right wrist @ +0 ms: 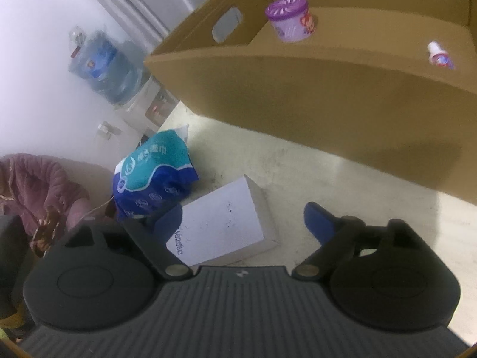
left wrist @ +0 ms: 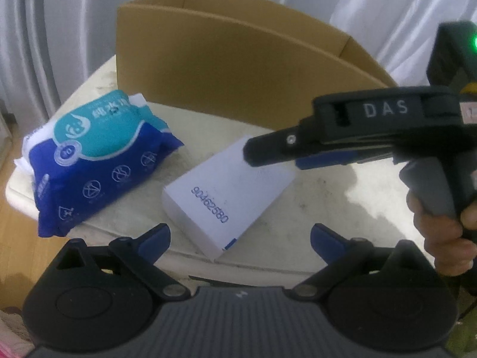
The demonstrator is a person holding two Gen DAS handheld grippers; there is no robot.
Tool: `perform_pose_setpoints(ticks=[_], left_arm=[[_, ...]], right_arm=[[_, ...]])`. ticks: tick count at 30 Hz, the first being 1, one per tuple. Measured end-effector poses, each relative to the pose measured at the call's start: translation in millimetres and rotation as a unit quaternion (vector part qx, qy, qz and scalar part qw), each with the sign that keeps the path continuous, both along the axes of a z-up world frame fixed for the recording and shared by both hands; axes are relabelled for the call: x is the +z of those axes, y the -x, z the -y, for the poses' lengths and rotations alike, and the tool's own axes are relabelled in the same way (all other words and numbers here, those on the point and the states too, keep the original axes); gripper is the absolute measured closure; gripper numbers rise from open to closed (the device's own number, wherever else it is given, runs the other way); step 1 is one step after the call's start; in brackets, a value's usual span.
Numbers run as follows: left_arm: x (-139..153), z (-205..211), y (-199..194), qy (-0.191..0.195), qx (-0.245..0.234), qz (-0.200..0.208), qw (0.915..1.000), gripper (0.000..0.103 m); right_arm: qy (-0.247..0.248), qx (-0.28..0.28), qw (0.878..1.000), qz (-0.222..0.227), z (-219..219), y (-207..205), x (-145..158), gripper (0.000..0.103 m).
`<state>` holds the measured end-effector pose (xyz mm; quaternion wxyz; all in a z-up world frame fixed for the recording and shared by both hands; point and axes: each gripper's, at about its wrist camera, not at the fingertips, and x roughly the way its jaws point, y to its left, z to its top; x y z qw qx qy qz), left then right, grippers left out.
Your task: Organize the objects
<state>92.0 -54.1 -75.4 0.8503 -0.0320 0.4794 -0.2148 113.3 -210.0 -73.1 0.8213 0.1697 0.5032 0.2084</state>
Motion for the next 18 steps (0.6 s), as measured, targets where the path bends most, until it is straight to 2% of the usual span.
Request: perform_pose_setpoints(ticks=[11, 18], left_arm=[[-2, 15, 1, 0.002, -0.009, -0.012, 0.9999, 0.004], [5, 34, 11, 0.013, -0.040, -0.008, 0.9991, 0.004]], right_arm=[[-0.033, 0.041, 0.998, -0.031, -7, -5, -11, 0.026], [-0.019, 0.033, 0.999, -0.036, 9, 5, -6, 0.024]])
